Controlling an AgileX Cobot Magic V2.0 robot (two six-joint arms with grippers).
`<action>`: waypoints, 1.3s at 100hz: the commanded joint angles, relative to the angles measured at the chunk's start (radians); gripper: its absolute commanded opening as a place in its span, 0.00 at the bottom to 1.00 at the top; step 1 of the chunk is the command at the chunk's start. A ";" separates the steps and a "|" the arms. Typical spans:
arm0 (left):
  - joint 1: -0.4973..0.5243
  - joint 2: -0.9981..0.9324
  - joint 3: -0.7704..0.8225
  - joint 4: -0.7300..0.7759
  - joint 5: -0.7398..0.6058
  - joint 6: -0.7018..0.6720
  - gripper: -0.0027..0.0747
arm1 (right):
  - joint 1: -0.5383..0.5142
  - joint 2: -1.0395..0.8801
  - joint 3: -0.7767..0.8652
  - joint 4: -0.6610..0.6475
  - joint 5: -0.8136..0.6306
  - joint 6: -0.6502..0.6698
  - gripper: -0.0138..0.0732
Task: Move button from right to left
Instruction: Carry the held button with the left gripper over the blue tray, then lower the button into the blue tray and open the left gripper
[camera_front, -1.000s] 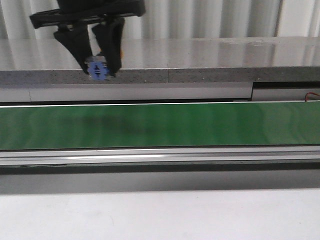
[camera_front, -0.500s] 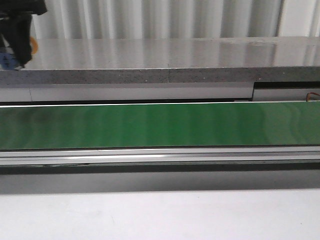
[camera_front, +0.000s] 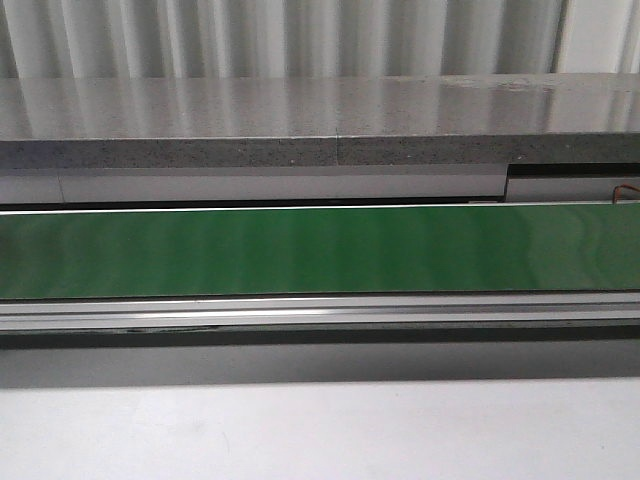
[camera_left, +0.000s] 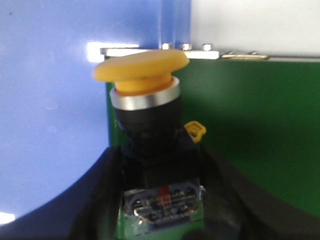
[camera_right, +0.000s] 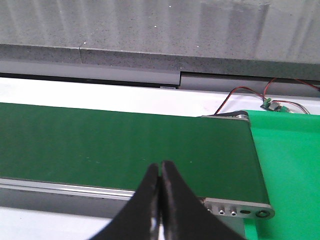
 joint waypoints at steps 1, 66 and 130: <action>0.028 -0.059 0.001 0.023 0.002 0.021 0.01 | 0.002 0.008 -0.025 0.007 -0.079 -0.010 0.08; 0.251 0.044 0.025 -0.015 -0.048 0.258 0.01 | 0.002 0.008 -0.025 0.007 -0.079 -0.010 0.08; 0.251 0.146 0.020 -0.005 -0.125 0.260 0.56 | 0.002 0.008 -0.025 0.007 -0.079 -0.010 0.08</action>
